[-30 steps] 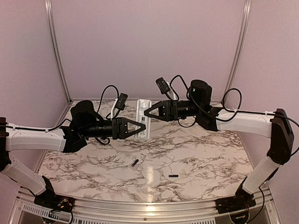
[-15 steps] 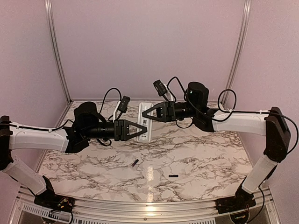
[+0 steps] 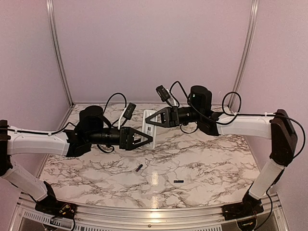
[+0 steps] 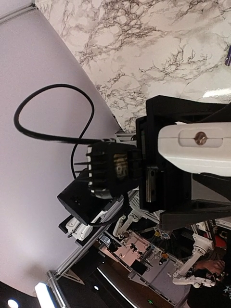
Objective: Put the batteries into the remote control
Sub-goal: Pass from the left arm to the right, then remove the battery cover from the remote control.
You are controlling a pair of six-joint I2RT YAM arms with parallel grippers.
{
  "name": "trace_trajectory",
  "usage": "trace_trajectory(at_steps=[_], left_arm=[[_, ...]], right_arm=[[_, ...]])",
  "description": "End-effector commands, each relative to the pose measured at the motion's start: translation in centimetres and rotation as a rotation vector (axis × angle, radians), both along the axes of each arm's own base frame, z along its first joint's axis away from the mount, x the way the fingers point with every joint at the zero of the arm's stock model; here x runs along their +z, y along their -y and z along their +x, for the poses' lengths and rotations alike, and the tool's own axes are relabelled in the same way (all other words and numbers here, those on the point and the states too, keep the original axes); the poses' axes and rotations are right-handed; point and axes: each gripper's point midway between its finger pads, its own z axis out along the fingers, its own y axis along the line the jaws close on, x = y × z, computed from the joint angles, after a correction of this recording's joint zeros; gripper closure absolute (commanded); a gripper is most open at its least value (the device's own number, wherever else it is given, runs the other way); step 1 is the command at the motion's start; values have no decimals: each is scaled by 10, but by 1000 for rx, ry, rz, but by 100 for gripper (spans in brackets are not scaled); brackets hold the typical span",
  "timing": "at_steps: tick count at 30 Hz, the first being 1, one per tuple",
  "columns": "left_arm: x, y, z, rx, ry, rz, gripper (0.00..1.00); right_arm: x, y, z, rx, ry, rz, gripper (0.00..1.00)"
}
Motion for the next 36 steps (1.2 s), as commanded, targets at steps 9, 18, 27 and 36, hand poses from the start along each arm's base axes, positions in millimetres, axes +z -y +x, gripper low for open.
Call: trace_trajectory(at_steps=[9,18,27,36], left_arm=[[-41,-63,37,333,380,510,1],[-65,-57,20,229,603,773,5],[-86,-31,7,88,694,874,11],[-104,-12,4,13,733,939,13]], right_arm=[[-81,17,30,-111,-239,-177,100],[-130,12,34,-108,-442,-244,100],[-148,15,31,-126,-556,-262,100],[-156,8,24,-95,-606,-271,100]])
